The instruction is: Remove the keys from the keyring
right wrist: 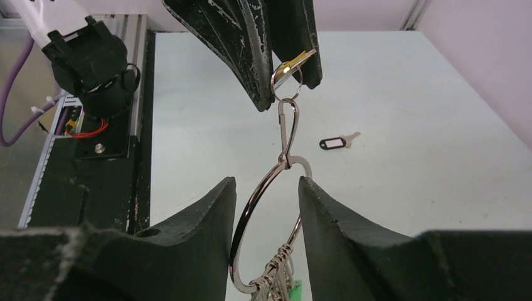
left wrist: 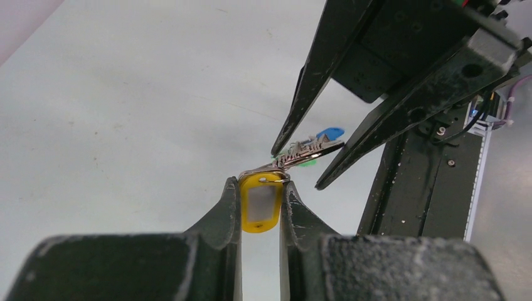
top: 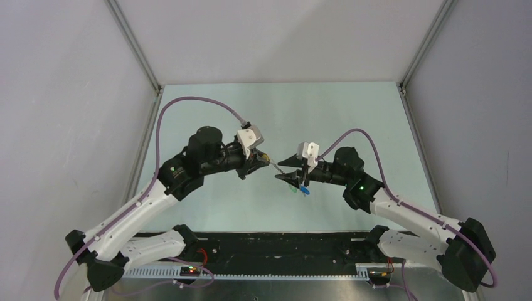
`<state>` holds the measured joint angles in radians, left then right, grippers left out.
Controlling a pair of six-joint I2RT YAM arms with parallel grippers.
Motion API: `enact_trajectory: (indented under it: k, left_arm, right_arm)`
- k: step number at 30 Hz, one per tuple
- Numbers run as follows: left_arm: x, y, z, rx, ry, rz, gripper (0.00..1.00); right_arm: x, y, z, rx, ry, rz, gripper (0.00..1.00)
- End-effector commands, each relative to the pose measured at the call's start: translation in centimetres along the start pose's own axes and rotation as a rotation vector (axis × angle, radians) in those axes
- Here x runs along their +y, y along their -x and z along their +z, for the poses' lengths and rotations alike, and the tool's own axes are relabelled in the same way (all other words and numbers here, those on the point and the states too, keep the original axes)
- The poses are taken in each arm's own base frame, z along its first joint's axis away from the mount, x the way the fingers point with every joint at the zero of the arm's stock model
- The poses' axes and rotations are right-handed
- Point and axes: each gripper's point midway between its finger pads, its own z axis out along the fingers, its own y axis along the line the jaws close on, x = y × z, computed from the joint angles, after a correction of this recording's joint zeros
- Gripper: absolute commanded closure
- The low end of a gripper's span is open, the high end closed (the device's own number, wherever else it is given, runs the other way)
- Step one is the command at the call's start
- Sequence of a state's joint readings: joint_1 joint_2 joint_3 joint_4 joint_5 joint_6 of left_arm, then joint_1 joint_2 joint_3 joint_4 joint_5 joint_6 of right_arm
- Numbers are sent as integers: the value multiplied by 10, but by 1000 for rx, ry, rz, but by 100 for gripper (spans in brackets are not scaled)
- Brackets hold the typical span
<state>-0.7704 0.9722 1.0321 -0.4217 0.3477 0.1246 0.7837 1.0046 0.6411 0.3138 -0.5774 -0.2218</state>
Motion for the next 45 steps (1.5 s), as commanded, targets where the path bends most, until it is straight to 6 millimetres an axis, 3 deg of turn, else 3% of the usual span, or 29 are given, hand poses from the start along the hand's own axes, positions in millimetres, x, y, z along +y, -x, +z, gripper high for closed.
enact_trajectory:
  k: [1, 13, 32, 39, 45]
  left_arm:
    - [-8, 35, -5, -86, -37, -5, 100]
    - [-11, 36, -5, -87, -46, -29, 100]
    - [-11, 39, -5, -90, -51, -32, 100]
    - [-12, 41, -8, -100, -48, -36, 100]
    - [-9, 43, -10, -105, -29, -37, 100]
  right_arm:
    - [-6, 20, 6, -112, -34, -34, 53]
    - [-28, 21, 21, -148, -148, -42, 58]
    - [-8, 32, 29, -211, -36, -62, 63]
    - [-14, 29, 30, -199, -73, -52, 75]
    - [-11, 31, 29, -204, -63, -44, 65]
